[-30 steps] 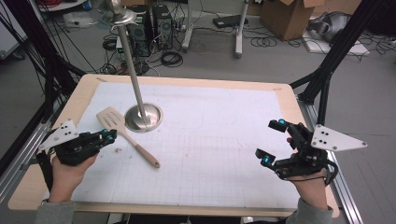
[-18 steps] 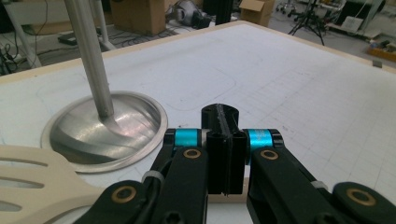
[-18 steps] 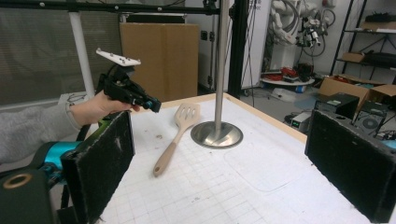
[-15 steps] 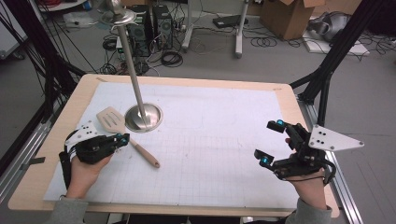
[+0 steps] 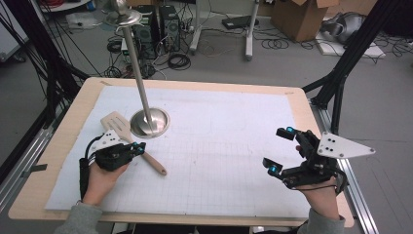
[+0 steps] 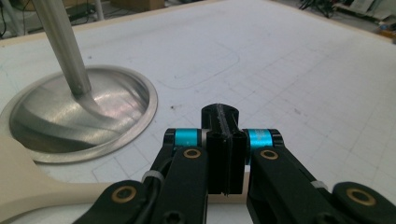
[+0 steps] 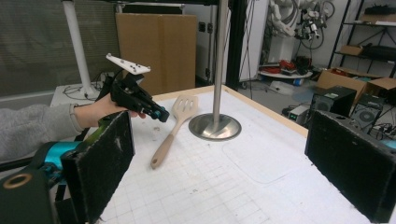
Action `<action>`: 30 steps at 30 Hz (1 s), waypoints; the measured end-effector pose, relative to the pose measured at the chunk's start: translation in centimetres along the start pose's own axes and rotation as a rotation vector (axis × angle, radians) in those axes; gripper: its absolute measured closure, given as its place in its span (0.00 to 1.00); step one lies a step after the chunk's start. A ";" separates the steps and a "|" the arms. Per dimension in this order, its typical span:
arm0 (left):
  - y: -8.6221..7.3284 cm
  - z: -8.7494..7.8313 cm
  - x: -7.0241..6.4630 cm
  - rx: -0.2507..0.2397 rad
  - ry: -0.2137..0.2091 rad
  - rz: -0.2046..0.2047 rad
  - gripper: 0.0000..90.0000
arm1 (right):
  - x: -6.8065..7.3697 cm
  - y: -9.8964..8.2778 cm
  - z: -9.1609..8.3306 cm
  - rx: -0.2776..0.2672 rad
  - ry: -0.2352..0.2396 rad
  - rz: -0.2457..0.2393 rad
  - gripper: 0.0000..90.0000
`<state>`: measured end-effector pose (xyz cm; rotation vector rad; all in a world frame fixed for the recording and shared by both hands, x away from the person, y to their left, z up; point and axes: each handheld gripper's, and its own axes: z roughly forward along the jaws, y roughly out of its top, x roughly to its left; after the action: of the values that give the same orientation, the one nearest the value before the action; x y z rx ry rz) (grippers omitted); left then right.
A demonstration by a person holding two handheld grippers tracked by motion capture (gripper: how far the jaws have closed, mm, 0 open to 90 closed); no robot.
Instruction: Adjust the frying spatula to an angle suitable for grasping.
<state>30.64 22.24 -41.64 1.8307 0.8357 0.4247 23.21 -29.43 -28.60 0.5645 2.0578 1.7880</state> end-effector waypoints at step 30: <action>-0.9 4.0 0.4 0.101 0.026 -0.034 1.00 | 0.7 -0.6 -1.9 0.014 -0.038 0.012 0.08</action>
<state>33.14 20.09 -44.08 1.9046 0.9195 0.3920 21.55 -30.77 -28.97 0.6115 2.0478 1.7571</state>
